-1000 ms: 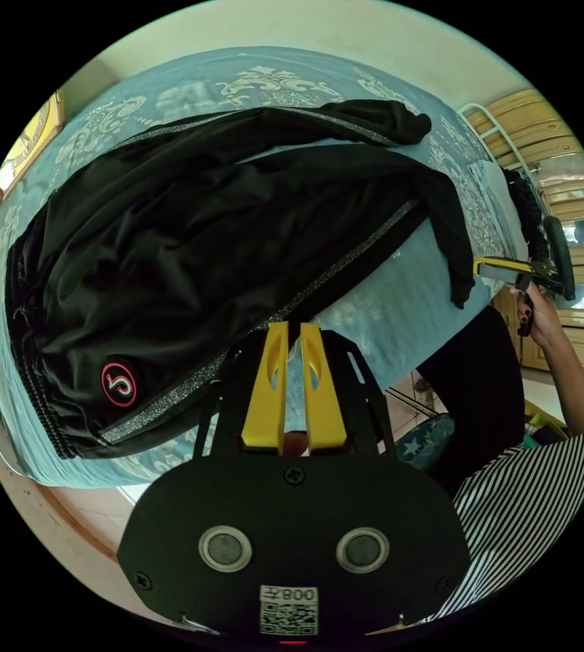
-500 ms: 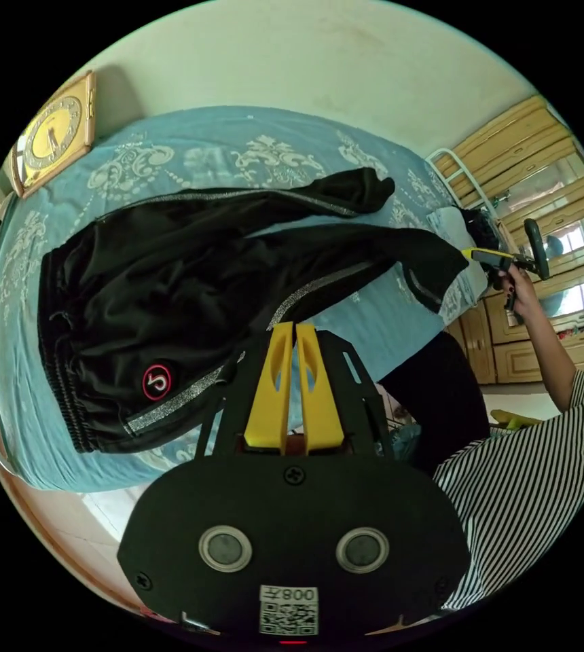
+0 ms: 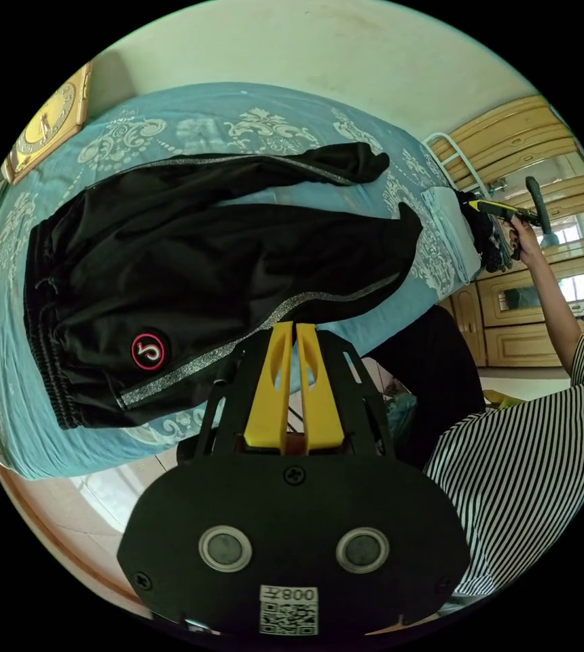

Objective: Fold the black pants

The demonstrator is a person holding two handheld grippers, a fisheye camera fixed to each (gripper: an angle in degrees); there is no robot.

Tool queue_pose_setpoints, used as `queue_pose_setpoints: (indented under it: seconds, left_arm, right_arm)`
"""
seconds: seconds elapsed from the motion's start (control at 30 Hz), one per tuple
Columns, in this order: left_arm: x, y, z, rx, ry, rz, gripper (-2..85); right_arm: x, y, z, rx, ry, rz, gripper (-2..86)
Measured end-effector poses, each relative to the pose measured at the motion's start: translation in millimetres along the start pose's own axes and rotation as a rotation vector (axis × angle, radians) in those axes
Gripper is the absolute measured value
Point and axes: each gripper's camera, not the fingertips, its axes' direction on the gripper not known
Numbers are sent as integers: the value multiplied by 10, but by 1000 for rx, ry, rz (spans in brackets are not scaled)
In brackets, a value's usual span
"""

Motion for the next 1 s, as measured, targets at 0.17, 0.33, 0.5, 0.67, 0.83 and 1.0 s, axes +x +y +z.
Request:
queue_pose_setpoints:
  seconds: [0.17,0.33,0.5,0.67,0.83,1.0]
  left_arm:
    - [19,70,99,-36,9,-11,19]
    - [139,86,133,-32,-1,-1,27]
    - [401,158,48,60,-101,32,30]
    - [796,-182,303,62,21,198,31]
    - [1241,-894,744,36,64,354,38]
    - [1351,-1356,1270,-144,-135,355,35]
  right_arm:
    - [282,234,471,-44,-201,130,19]
    - [527,348,914,-90,-357,259,77]
    - [746,340,1112,-75,-457,368,70]
    - [907,159,1079,10,-614,381,24]
    - [824,-113,905,49,-635,283,14]
    - [968,29,787,73,-559,286,32]
